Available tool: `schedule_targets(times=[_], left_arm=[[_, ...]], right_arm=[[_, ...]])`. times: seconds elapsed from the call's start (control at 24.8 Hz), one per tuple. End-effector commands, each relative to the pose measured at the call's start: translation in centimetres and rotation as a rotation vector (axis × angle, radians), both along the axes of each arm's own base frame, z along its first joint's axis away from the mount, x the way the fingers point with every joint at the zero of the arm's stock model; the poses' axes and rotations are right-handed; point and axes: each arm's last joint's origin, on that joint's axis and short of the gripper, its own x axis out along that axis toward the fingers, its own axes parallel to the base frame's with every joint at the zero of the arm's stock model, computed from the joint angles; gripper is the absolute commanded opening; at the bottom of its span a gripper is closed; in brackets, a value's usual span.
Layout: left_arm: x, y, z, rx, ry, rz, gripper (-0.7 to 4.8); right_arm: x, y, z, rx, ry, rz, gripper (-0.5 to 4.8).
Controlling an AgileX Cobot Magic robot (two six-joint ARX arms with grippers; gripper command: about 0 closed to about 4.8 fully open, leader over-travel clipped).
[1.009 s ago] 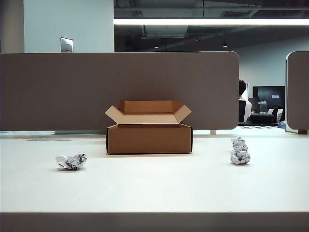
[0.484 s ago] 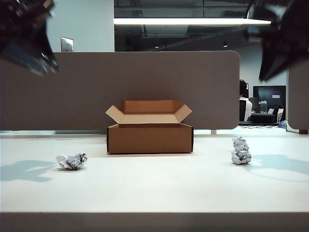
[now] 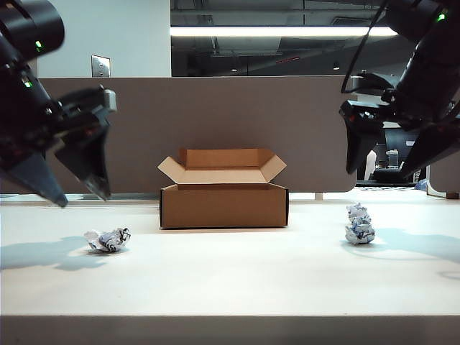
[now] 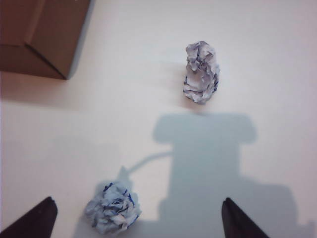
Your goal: Pick up all the paper balls on the table and put them in the paper box.
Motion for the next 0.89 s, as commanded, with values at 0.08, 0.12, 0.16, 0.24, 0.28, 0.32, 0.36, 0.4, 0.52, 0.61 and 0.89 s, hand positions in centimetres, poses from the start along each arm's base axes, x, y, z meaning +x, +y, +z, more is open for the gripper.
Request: schedule_targets(times=[0.08,0.12,0.16,0.24,0.28,0.32,0.36,0.4,0.52,0.61,0.89], left_arm=[[0.4,-0.6,-0.4,-0.032,0.01,-0.035,4.05],[0.5,-0.7,-0.5,-0.035,0.008,-0.037,4.05],[0.5,-0.8,-0.6,-0.042,0.006,-0.045,4.06],[0.8,-1.1,-0.5,-0.052,-0.017,-0.05,4.33],[0.8,-1.1,-0.5,-0.052,-0.019,-0.05,4.48],[0.8,-1.1,-0.5,-0.05,-0.019,-0.049,4.48],[0.8,-1.1,-0.6,-0.045,-0.02,-0.046,4.48],[0.9,-1.1,-0.6,-0.045,-0.02,-0.046,4.48],[1.2,-1.2,-1.6,-0.033,0.014,-0.044,4.48],[1.4,-1.3,-2.2,-0.028,0.035,-0.046,4.48],[1.8,-1.4,-2.7,-0.017,0.025,-0.037,4.44]], right_arm=[[0.4,0.1,-0.2,0.007,-0.008,-0.004,4.78],[0.4,0.1,-0.3,0.006,-0.004,-0.003,4.78],[0.5,0.1,-0.4,0.005,0.001,-0.003,4.78],[0.7,0.2,-1.0,0.003,0.019,-0.003,4.78],[0.7,0.3,-1.0,0.003,0.022,-0.004,4.78],[0.7,0.3,-1.2,0.002,0.026,-0.004,4.78],[0.8,0.3,-1.2,0.001,0.028,-0.004,4.78],[0.8,0.3,-1.3,0.001,0.031,-0.004,4.78],[0.9,0.3,-1.6,0.002,0.038,-0.007,4.79],[1.0,0.3,-1.7,0.001,0.038,-0.007,4.79],[1.3,0.4,-2.2,0.01,0.047,-0.024,4.79]])
